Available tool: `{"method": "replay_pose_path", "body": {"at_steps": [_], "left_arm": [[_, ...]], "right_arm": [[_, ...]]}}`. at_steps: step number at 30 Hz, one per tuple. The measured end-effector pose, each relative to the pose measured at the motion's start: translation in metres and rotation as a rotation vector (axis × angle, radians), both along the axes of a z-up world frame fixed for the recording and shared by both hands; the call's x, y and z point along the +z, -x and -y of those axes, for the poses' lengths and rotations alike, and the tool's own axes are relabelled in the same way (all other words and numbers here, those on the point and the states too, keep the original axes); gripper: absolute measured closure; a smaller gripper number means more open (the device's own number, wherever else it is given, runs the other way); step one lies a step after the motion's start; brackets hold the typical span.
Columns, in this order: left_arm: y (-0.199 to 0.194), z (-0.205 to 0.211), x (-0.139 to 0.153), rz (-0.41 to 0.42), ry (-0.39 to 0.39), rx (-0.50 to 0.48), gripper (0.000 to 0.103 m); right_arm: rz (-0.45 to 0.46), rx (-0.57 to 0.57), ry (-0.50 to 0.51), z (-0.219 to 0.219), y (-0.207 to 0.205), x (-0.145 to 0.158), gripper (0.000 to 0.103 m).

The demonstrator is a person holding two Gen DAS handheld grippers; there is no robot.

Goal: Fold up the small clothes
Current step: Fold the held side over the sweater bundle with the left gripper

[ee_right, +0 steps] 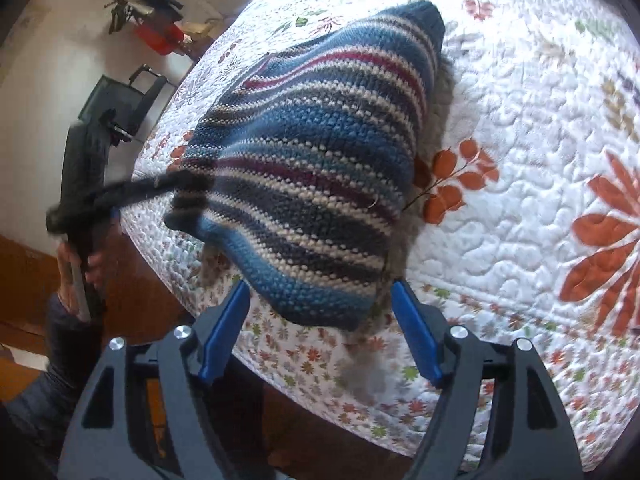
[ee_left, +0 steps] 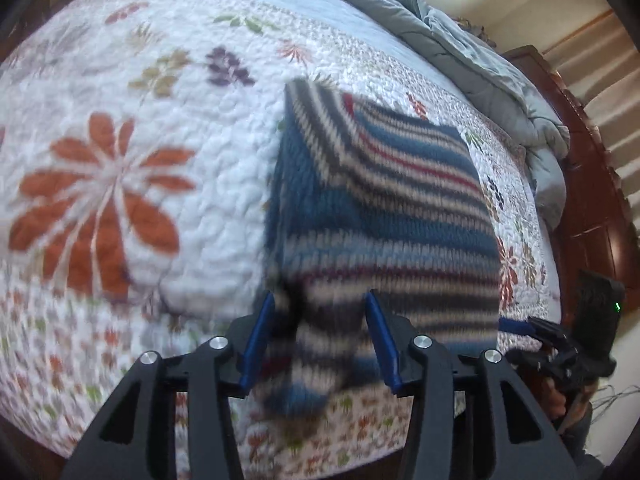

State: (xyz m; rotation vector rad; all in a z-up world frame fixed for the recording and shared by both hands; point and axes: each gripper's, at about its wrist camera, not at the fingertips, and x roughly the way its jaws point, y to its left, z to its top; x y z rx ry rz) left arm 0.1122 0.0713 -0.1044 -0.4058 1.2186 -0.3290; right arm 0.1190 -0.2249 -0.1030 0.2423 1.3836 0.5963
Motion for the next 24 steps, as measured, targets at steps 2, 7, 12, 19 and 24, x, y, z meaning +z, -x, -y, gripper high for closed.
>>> {"method": "replay_pose_path", "body": {"at_steps": [2, 7, 12, 19, 24], "left_arm": [[0.010, -0.001, -0.006, -0.005, -0.009, 0.003, 0.055], [0.015, -0.002, -0.018, -0.016, -0.008, 0.009, 0.059], [0.015, -0.001, -0.023, -0.034, -0.009, -0.001, 0.076], [0.019, 0.004, -0.029, -0.035, -0.006, -0.028, 0.080], [0.014, 0.009, -0.044, -0.050, -0.029, -0.024, 0.079]], "right_arm": [[-0.037, -0.025, -0.025, 0.002, -0.002, -0.008, 0.028], [-0.126, -0.054, -0.040, -0.002, -0.009, -0.033, 0.033], [-0.168, -0.079, -0.044, -0.002, -0.009, -0.042, 0.076], [-0.109, -0.044, 0.036, 0.005, 0.007, -0.026, 0.083], [-0.157, -0.036, 0.088, 0.002, 0.007, -0.056, 0.083]]}}
